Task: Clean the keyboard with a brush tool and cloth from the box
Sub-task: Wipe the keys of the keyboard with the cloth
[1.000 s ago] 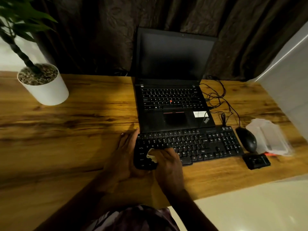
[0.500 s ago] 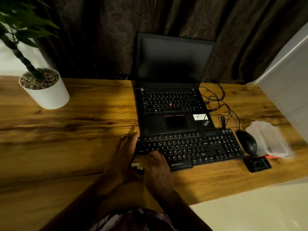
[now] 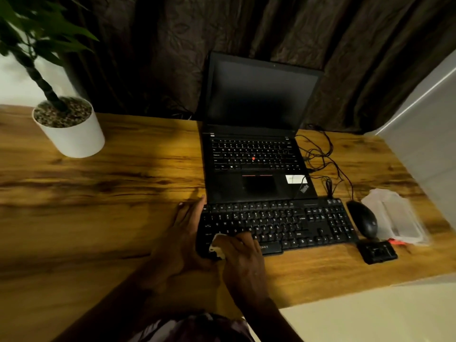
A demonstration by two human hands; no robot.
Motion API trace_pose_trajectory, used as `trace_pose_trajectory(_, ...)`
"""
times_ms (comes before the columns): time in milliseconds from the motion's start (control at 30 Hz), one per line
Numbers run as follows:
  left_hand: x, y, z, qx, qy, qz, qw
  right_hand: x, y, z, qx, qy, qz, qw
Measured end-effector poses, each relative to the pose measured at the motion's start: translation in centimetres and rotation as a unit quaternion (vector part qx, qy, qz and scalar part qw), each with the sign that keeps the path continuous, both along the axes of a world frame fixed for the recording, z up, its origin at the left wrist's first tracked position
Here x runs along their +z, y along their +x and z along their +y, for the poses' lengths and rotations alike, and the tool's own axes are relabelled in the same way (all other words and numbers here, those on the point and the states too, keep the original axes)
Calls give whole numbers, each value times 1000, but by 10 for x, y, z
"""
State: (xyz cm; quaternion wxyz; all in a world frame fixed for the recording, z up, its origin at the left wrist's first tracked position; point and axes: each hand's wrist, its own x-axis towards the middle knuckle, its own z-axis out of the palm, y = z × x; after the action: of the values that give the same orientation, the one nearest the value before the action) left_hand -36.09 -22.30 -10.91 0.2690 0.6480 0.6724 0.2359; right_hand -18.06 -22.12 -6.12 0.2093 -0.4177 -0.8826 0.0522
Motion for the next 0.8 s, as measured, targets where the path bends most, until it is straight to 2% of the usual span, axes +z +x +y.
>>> trace_pose_trajectory(133,0,0,1,16,-23,-15,999,1,1,1,21,-5,-9,1000)
trace_pose_trajectory(233,8,2,-2,18,4,-43,999,0,18,6,-45,1,-16,999)
trace_pose_trajectory(333,9,1,-3,9,34,-23,999,2,26,6,-77,-19,-7,997)
trace_pose_trajectory(500,8,-1,-5,-9,45,-30,999,2,18,1,-32,-43,-17,998)
trace_pose_trajectory(667,11,0,-4,2,52,16,999,1,47,12,-130,-23,-29,991)
trace_pose_trajectory(800,15,1,-5,6,31,10,999,2,36,7,-120,-27,-18,992)
